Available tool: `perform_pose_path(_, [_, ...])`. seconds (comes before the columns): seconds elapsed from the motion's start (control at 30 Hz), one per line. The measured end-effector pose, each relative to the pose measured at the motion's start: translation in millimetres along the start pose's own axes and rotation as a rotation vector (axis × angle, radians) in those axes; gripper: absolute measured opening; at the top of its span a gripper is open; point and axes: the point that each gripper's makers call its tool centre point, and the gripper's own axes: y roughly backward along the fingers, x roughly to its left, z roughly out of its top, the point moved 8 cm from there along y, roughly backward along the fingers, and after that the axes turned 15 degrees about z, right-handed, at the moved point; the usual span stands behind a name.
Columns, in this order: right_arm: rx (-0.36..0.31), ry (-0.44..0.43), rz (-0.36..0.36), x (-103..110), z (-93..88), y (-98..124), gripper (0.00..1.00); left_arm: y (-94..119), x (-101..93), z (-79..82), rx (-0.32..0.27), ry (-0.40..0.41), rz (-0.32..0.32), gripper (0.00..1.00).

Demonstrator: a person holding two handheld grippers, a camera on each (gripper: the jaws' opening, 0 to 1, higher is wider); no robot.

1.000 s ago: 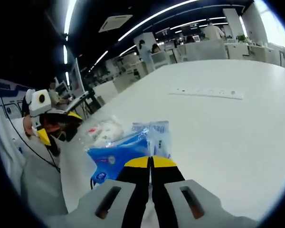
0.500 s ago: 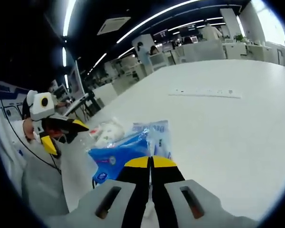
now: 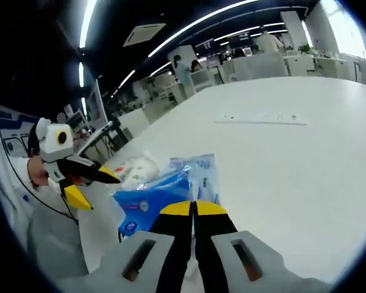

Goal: Arrange the tabletop items into an orderly group along one side of the table until the central work area is clear of visible clutter.

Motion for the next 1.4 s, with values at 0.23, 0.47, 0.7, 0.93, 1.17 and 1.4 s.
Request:
perform_pose_path(0.23, [-0.005,-0.005,0.0,2.0,-2.6,0.2,0.0,-9.5,-7.7,-5.8,0.048,0.01,0.029,0.45])
perform_pose_path(0.47, [-0.007,-0.007,0.002,3.0,-3.7,1.1,0.0,-13.7,-10.9,-11.4,0.089,-0.001,0.067,0.14])
perform_pose_path(0.7, [-0.011,-0.009,0.006,4.7,-3.5,2.5,0.0,-15.7,-11.0,-13.8,0.104,-0.033,0.078,0.01])
perform_pose_path(0.93, [-0.022,-0.015,0.01,8.1,-3.4,7.7,0.0,-15.0,-10.9,-13.0,0.101,-0.029,0.07,0.0])
perform_pose_path(1.17, [-0.04,-0.008,0.006,12.9,1.1,15.1,0.0,-11.9,-12.4,-7.7,0.089,-0.032,0.065,0.0])
perform_pose_path(1.4, [-0.066,0.005,-0.003,16.8,7.7,21.9,0.0,-6.2,-12.6,4.8,0.064,-0.041,0.057,0.0])
